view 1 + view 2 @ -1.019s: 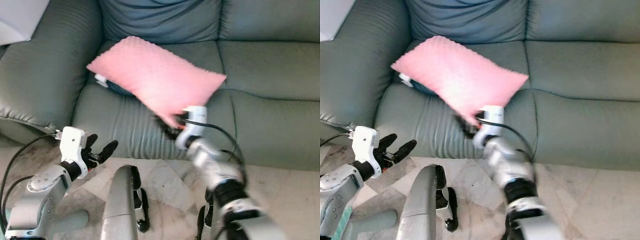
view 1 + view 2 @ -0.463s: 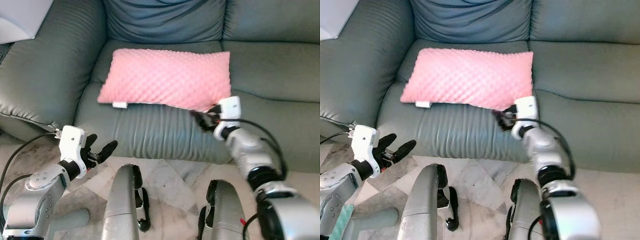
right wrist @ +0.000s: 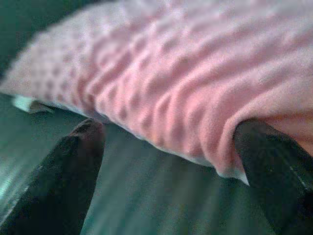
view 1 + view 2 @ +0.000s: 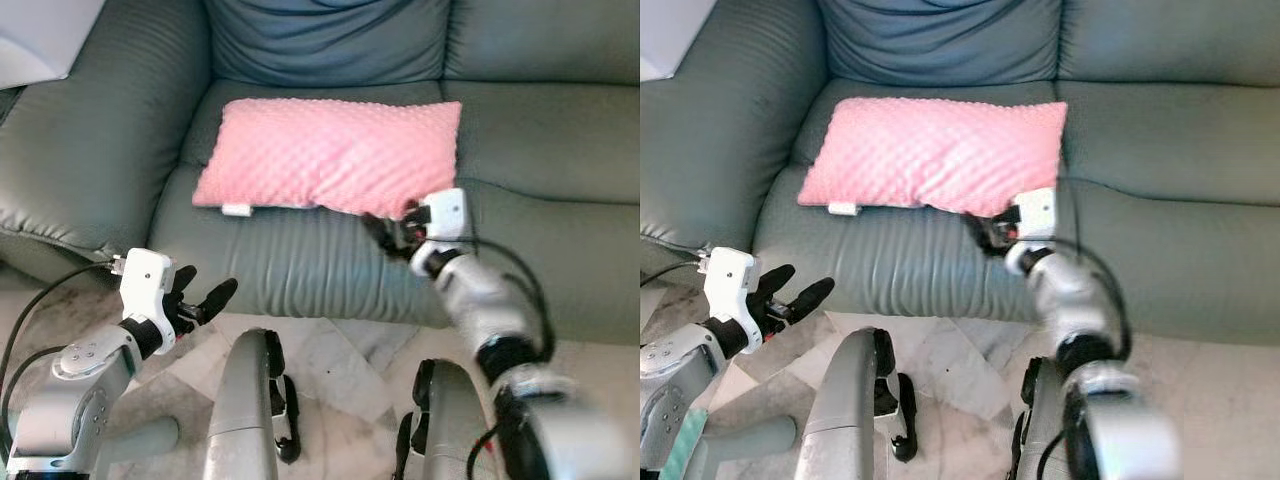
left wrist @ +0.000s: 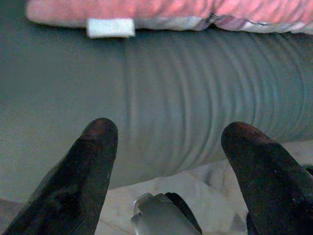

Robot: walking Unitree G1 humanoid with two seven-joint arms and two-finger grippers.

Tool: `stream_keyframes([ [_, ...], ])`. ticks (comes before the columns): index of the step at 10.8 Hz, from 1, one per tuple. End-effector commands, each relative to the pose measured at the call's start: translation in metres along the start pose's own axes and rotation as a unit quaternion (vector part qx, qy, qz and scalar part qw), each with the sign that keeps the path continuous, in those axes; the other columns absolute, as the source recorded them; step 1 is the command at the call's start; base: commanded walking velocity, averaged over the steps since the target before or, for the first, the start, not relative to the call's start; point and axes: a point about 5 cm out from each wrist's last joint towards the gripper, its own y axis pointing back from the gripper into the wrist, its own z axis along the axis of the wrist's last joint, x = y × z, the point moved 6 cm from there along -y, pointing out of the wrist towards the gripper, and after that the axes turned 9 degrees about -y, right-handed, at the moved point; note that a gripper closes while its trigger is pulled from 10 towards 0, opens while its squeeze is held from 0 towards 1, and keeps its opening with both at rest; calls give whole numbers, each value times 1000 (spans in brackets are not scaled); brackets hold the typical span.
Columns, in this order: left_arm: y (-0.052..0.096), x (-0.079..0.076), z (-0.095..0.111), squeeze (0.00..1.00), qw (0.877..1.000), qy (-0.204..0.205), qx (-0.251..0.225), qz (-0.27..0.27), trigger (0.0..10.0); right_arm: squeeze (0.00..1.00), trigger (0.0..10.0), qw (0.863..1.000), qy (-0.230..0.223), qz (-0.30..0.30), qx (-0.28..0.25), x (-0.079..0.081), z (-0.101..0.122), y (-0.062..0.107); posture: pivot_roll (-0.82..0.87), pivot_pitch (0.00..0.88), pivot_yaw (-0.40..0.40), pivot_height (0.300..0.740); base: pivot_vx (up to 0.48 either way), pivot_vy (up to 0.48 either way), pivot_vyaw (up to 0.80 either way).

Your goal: Move the pillow to the sofa

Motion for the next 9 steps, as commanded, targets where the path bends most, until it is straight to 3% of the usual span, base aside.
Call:
stream_keyframes([
  [1,1,0,-3,0,1000,3,3,3,10000,0,10000,1000,-1,10,-21,17,0,3,50,304,103,599,0,0,0],
  [3,-4,-2,0,0,1000,6,-3,1,10000,0,10000,999,-6,7,-51,42,1,19,30,294,91,599,0,0,0],
  [5,-8,-5,1,0,1000,11,-8,-1,10000,0,10000,998,7,-24,-52,50,1,40,11,287,85,599,0,0,0],
  [8,-11,-7,1,0,1000,16,-13,-2,10000,0,10000,990,35,-116,-66,32,13,67,-4,283,77,599,0,0,0],
  [9,-13,-10,1,0,1000,19,-14,-4,10000,0,10000,988,19,-142,-63,29,13,76,-18,278,74,599,0,0,0],
])
